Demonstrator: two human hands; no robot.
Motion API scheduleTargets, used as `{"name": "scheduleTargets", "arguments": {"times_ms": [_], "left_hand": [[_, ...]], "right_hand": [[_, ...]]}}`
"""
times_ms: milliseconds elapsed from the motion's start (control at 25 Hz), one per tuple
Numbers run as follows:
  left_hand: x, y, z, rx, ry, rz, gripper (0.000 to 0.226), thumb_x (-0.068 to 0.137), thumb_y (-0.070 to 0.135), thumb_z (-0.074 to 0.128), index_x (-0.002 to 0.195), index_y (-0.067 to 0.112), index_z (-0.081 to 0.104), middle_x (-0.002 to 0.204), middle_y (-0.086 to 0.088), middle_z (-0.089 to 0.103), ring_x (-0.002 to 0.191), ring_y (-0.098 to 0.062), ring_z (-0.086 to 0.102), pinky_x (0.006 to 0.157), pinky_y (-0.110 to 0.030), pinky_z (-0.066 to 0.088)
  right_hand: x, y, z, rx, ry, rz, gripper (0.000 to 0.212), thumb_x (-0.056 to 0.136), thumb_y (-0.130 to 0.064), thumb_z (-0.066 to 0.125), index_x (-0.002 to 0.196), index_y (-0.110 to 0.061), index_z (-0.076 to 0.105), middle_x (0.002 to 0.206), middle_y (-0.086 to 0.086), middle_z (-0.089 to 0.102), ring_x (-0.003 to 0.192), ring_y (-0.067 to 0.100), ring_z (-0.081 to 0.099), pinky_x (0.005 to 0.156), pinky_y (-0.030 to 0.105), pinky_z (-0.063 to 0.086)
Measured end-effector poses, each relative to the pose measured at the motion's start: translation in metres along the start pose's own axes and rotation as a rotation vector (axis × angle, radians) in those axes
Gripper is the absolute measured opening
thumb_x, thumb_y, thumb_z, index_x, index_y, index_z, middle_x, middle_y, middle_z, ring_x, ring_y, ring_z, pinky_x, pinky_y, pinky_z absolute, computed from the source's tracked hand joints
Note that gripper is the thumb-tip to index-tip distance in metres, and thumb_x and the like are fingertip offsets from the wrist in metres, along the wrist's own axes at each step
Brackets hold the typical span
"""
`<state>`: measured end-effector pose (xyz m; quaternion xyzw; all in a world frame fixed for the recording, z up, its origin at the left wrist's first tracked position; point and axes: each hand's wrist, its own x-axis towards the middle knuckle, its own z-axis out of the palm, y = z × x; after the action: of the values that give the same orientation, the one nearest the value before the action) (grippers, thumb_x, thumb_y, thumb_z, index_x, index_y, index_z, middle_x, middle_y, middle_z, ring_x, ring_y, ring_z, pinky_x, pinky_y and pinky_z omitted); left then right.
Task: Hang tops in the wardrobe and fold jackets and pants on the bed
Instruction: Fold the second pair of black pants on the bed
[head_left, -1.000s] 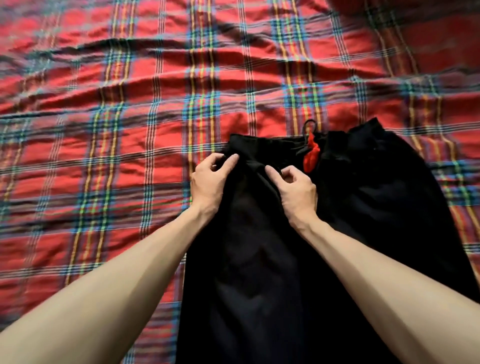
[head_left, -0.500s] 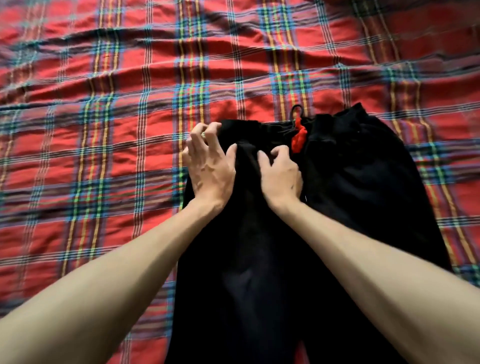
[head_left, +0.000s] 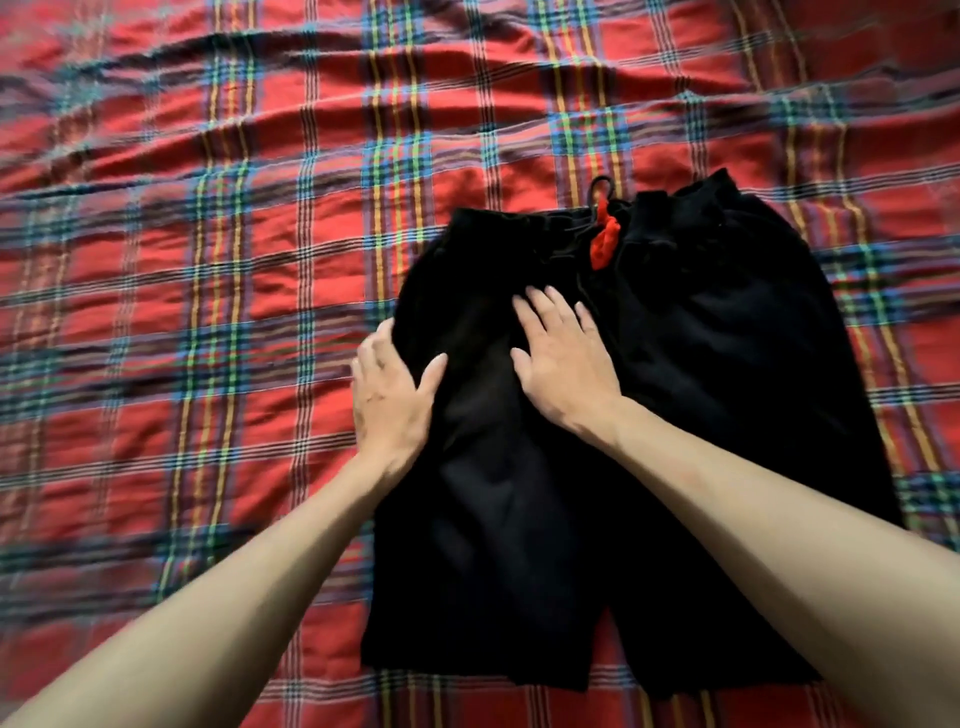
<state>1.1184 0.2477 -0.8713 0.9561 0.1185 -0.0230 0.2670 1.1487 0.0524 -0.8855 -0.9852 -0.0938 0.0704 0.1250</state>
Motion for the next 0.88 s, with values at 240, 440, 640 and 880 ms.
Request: {"name": "scheduleTargets", "arguments": {"times_ms": [240, 440, 640, 880], "left_hand": [[-0.068, -0.060, -0.052, -0.538, -0.557, -0.451, 0.024, 0.085, 0.035, 0.073, 0.076, 0.018, 0.059, 0.058, 0.014, 0.052, 0.060, -0.012, 0.048, 0.052, -0.020, 0.042], [-0.113, -0.079, -0.053, -0.458, -0.784, -0.283, 0.046, 0.065, 0.049, 0.074, 0.096, 0.015, 0.071, 0.082, 0.008, 0.074, 0.073, -0.006, 0.065, 0.065, -0.031, 0.052], [-0.122, -0.053, -0.086, -0.571, -0.684, -0.114, 0.024, 0.079, 0.024, 0.076, 0.100, 0.028, 0.068, 0.095, 0.021, 0.073, 0.092, 0.006, 0.066, 0.086, -0.025, 0.053], [-0.155, 0.068, -0.101, -0.505, -0.838, 0.159, 0.040, 0.080, 0.041, 0.070, 0.114, 0.021, 0.064, 0.111, 0.007, 0.071, 0.105, -0.004, 0.064, 0.092, -0.033, 0.052]], "right_hand": [[0.052, -0.087, -0.048, 0.131, -0.048, 0.217, 0.066, 0.090, -0.059, 0.055, 0.132, -0.009, 0.044, 0.128, 0.014, 0.050, 0.114, 0.035, 0.055, 0.084, 0.042, 0.045], [0.092, -0.138, -0.018, 0.055, -0.175, 0.590, 0.100, 0.071, -0.067, 0.071, 0.140, -0.004, 0.035, 0.136, 0.015, 0.040, 0.124, 0.030, 0.041, 0.091, 0.043, 0.046], [0.091, -0.114, -0.065, 0.200, -0.142, 0.482, 0.033, 0.086, -0.022, 0.063, 0.116, -0.010, 0.059, 0.125, 0.010, 0.062, 0.117, 0.029, 0.059, 0.087, 0.031, 0.047], [0.047, -0.016, -0.183, 0.685, -0.103, 0.554, 0.018, 0.073, 0.004, 0.051, 0.070, -0.012, 0.044, 0.066, 0.006, 0.045, 0.057, 0.021, 0.048, 0.038, 0.013, 0.031]]}}
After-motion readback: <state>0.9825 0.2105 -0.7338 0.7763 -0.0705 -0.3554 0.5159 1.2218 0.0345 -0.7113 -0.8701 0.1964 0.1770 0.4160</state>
